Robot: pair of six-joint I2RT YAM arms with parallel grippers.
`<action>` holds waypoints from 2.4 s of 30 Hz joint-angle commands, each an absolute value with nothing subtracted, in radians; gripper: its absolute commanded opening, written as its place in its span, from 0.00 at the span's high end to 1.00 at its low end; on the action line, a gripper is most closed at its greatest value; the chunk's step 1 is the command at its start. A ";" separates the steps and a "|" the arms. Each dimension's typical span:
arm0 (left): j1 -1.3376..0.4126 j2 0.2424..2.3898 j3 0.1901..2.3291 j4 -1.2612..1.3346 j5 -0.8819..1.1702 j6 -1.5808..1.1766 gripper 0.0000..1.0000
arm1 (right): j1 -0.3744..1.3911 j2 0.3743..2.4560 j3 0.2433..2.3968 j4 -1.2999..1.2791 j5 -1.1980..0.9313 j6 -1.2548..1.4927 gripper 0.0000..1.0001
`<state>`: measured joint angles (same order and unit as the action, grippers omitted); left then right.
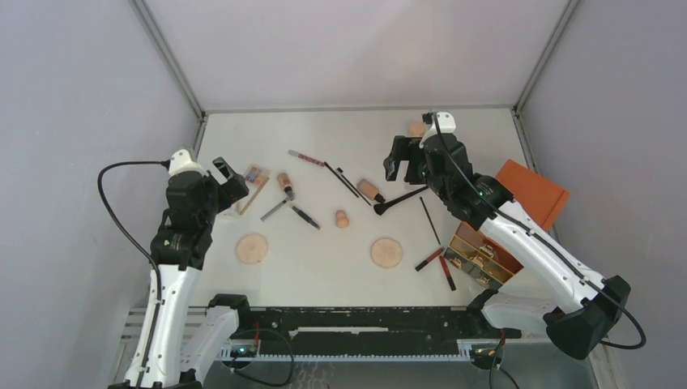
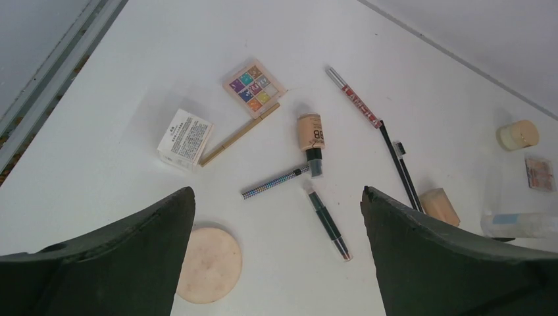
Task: Organize the makeup
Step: Move the storage box to the center of the board.
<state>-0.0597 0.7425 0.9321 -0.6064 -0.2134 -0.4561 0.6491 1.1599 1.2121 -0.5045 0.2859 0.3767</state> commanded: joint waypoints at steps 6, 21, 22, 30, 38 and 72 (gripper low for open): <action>-0.066 0.705 0.900 -0.550 -0.231 -0.461 0.00 | 0.646 1.172 1.213 -0.463 0.276 0.429 0.00; -0.282 0.727 0.821 -0.378 -0.011 -0.474 0.00 | 0.646 1.011 1.167 -0.669 0.321 0.453 0.01; -0.348 0.746 0.825 -0.379 -0.069 -0.456 0.00 | 0.646 0.981 1.160 -0.705 0.338 0.470 0.02; -0.583 0.915 0.888 -0.358 -0.117 -0.418 0.00 | 0.662 0.828 1.121 -0.988 0.375 0.624 0.65; -0.611 1.001 0.928 -0.319 -0.109 -0.414 0.00 | 0.831 0.787 1.061 -1.149 0.432 0.845 1.00; -0.643 1.084 0.963 -0.281 -0.043 -0.407 0.00 | 0.145 0.819 1.174 -0.858 0.138 0.490 0.51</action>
<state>-0.6357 1.0706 0.8703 -0.3248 -0.0959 -0.4339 0.1463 0.9447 1.1160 -0.8783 0.1226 0.5713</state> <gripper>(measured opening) 0.998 0.426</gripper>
